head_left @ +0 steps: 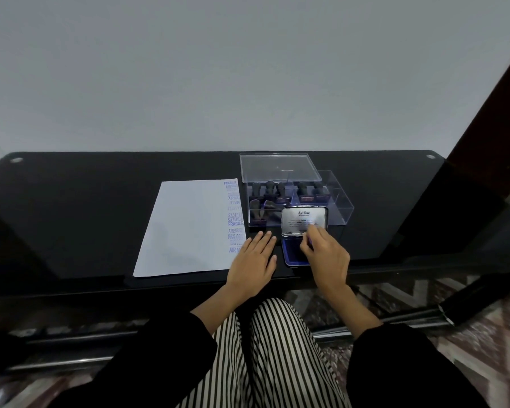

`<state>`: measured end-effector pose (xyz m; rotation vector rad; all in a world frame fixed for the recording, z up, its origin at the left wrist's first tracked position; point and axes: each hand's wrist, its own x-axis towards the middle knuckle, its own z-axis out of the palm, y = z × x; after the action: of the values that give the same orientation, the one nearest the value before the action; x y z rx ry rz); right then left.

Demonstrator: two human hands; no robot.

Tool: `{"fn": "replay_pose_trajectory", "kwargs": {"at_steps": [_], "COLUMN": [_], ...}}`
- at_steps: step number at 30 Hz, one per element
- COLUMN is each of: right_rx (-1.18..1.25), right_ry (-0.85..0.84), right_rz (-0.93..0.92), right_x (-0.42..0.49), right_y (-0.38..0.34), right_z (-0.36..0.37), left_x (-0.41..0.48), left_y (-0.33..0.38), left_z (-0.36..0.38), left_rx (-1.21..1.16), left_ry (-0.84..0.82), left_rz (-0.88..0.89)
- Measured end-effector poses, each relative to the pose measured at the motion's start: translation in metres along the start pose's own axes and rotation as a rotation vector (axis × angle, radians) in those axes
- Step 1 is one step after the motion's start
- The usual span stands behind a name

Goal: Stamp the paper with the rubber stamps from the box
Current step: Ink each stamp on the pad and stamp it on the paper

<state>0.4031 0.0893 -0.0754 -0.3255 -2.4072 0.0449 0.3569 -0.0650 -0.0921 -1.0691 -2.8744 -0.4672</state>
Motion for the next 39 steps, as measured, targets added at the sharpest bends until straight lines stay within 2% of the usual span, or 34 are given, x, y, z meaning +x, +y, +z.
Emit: {"fn": "replay_pose_trajectory", "kwargs": {"at_steps": [12,22,32,39], "right_rx": [-0.044,0.028,0.017,0.007], "right_ry": [0.002,-0.009,0.07,-0.054], "right_rz": [-0.046,-0.033,-0.025,0.025], "right_x": [0.022,0.022,-0.005,0.012], "right_y": [0.0,0.002,0.004,-0.003], "right_z": [0.006,0.011,0.001,-0.003], "left_x": [0.0,0.001,0.0,0.0], "left_y": [0.001,0.001,0.002,0.001], "left_z": [0.001,0.002,0.0,0.001], "left_rx": [0.025,0.032,0.024,0.028], "left_ry": [-0.018,-0.013,-0.003,0.001], "left_rz": [0.002,-0.004,-0.011,-0.008]}}
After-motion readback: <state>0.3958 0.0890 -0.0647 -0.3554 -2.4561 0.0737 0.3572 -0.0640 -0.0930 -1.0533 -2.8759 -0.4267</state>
